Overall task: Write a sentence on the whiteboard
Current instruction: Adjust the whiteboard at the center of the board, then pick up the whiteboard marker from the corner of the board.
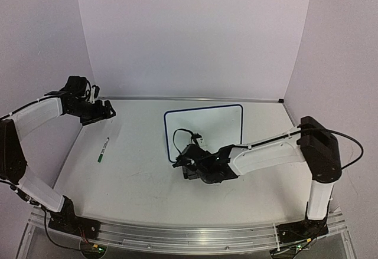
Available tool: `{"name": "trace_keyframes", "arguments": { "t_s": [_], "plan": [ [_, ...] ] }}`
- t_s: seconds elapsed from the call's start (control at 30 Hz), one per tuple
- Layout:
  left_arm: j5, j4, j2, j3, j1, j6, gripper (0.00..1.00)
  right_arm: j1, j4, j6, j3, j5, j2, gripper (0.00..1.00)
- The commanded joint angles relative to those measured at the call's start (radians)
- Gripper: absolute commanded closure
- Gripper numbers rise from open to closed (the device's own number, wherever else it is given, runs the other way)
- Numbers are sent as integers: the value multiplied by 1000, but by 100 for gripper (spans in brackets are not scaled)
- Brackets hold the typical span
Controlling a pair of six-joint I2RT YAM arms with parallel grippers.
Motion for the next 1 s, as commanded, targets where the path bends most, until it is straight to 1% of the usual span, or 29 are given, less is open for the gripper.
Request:
{"name": "trace_keyframes", "arguments": {
  "t_s": [0.0,0.03,0.07,0.13,0.23,0.33,0.4,0.5,0.6,0.67,0.73,0.77,0.97],
  "plan": [
    [-149,-28,-116,-92,5,-60,7,7,7,-48,-103,-87,-192,11],
    [-179,-26,-135,-139,5,-73,7,5,8,-68,-126,-98,-232,6],
    [-200,-22,-155,-174,5,-86,7,2,10,-100,-145,-115,-280,3],
    [-249,-20,-181,-242,5,-112,7,-19,12,-155,-179,-174,-354,2],
    [-284,-32,-167,-301,5,-135,7,-86,21,-224,-230,-336,-445,2],
    [-292,-49,-120,-326,5,-149,6,-188,49,-285,-279,-486,-533,2],
    [-290,-42,-94,-336,6,-152,7,-289,79,-298,-324,-623,-583,2],
    [-280,-36,-47,-328,7,-143,16,-412,113,-306,-375,-755,-646,2],
    [-257,-31,18,-309,7,-121,27,-499,121,-305,-401,-822,-680,2],
    [-260,-46,76,-281,7,-101,38,-538,123,-305,-412,-845,-688,2],
    [-278,-74,125,-253,7,-89,50,-555,125,-303,-416,-858,-692,3],
    [-287,-80,138,-243,6,-84,55,-559,127,-302,-416,-861,-694,3],
    [-300,-71,165,-220,7,-47,62,-560,134,-287,-433,-853,-713,3]
  ]
}}
